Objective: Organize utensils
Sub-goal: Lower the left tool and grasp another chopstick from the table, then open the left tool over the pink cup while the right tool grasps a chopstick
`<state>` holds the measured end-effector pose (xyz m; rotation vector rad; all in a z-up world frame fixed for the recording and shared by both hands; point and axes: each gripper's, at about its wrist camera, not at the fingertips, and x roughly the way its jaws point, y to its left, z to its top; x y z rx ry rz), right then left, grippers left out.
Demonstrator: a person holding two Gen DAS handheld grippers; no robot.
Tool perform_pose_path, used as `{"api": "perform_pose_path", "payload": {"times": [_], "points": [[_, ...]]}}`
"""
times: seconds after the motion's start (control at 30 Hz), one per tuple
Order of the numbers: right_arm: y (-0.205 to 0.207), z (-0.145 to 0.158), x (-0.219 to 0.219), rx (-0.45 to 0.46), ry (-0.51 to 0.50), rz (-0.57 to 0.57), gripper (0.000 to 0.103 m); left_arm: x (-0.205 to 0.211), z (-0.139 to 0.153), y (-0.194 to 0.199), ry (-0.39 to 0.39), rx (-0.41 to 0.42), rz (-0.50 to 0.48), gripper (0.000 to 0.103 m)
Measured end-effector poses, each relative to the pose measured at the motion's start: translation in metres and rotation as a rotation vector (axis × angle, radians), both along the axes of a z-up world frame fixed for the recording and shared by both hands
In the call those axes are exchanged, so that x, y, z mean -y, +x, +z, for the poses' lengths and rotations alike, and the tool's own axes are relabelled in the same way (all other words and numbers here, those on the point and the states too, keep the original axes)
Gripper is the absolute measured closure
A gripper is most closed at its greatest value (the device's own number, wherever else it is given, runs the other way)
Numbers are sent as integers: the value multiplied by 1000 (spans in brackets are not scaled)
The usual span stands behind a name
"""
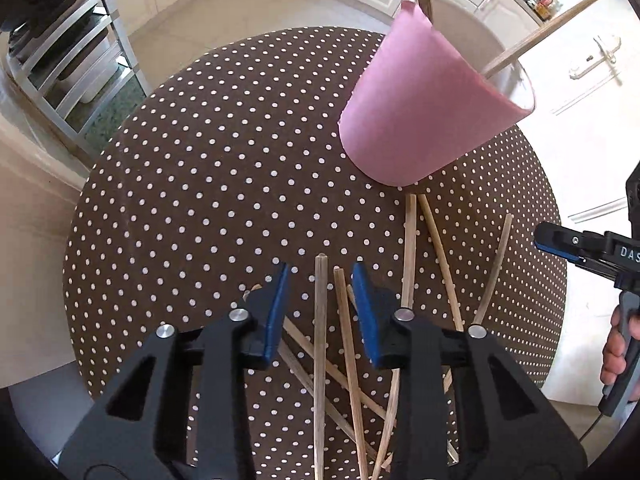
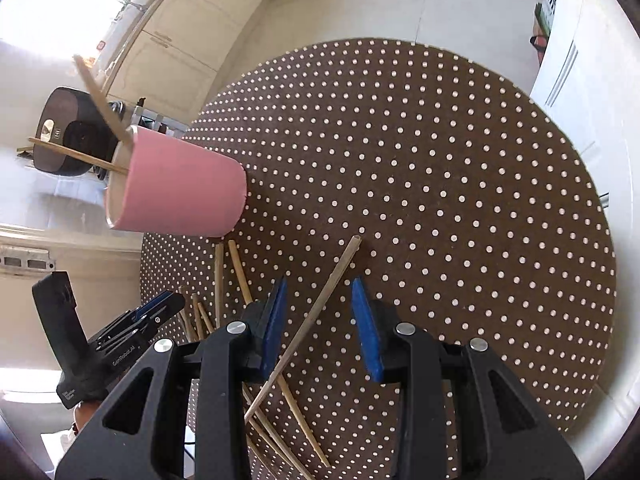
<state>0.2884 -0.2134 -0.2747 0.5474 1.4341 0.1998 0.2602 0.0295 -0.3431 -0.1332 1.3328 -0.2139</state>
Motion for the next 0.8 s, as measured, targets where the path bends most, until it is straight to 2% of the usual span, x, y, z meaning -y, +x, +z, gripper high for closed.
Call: {"api": "perform_pose_path", "payload": {"times": [0.13, 0.17, 0.2, 0.37, 0.57, 0.8], "points": [[4, -10, 2, -34, 31, -18, 71, 0, -5, 5, -7, -14, 9, 87], [5, -12, 3, -41, 33, -23, 71, -1, -5, 5, -11, -14, 14, 93], [5, -14, 3, -49, 34, -26, 71, -4, -4, 6, -13, -9, 22, 96], [8, -23, 6, -88, 51, -44, 71, -14, -2, 5, -7, 10, 42, 96], [17, -27, -4, -115, 16, -28, 70, -22, 10, 0, -17, 34, 66, 97], [27, -26, -21, -138, -84, 21, 82, -28, 32, -11, -20, 76, 90, 97]]}}
